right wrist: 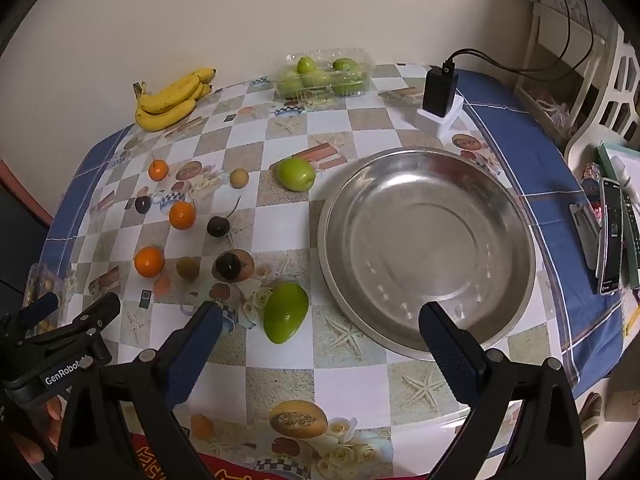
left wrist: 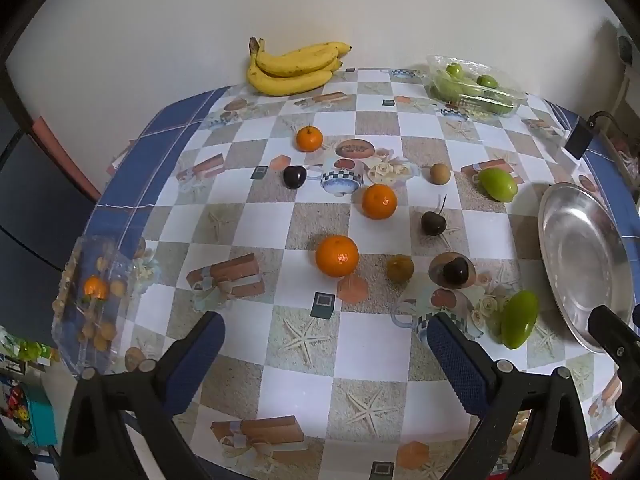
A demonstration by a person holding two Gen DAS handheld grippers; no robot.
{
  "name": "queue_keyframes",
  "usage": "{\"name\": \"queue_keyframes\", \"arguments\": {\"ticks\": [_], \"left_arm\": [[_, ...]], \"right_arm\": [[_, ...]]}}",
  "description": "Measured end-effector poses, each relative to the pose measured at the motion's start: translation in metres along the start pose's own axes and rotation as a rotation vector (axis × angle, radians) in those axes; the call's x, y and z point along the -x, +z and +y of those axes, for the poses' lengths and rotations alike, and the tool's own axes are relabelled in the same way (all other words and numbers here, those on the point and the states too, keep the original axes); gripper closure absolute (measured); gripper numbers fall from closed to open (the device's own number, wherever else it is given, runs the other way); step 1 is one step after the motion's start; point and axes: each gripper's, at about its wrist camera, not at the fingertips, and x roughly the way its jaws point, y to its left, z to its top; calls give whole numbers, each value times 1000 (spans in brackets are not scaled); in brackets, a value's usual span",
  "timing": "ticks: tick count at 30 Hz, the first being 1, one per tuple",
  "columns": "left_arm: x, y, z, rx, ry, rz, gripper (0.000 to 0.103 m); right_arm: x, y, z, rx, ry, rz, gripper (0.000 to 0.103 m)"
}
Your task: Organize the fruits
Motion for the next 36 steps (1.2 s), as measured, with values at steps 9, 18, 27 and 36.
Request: {"name": "queue_keyframes", "arguments": {"ticks": [9, 18, 27, 36], "left_arm": [[1, 0, -2, -2, -12, -2, 1], [0, 0, -1, 2, -22, 5, 1], [-1, 0, -1, 3, -23, 8, 1], [-3, -1, -1, 5, -25, 12, 1]], "right_arm": [[-2, 0, 1, 1, -1, 1, 4], [-2, 1, 5, 18, -11, 3, 4], [-3, 1, 6, 24, -16, 2, 4], [-2, 1, 6, 26, -17, 2, 4]]}}
